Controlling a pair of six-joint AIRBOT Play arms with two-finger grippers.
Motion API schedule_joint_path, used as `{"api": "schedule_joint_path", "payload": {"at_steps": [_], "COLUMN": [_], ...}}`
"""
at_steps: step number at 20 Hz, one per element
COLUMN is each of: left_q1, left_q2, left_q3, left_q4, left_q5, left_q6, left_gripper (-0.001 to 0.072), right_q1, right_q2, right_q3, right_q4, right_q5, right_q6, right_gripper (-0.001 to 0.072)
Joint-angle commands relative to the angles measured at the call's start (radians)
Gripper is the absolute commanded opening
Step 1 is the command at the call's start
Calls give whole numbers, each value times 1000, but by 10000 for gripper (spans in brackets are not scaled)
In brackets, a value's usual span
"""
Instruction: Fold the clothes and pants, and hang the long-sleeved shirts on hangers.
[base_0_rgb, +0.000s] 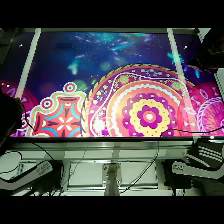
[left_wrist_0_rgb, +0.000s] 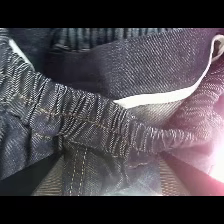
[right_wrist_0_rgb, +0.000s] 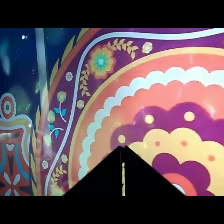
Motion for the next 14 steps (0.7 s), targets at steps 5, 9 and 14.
{"api": "schedule_joint_path", "payload": {"at_steps": [5, 9, 14], "left_q1": [0, 0, -1], "left_q2": [-48, -45, 21], "left_q3": [0, 0, 51], "left_q4": [-15, -31, -229], "left_q5": [10, 7, 35], "left_q6": [-1, -1, 9], "left_gripper": [143, 28, 27], "right_q1": [0, 0, 0], "right_q2": [0, 0, 0], "right_q3": [0, 0, 0], "right_q4": [0, 0, 0], "right_q5": [0, 0, 0], "right_q6": [0, 0, 0], "right_gripper": [26, 26, 26]}}
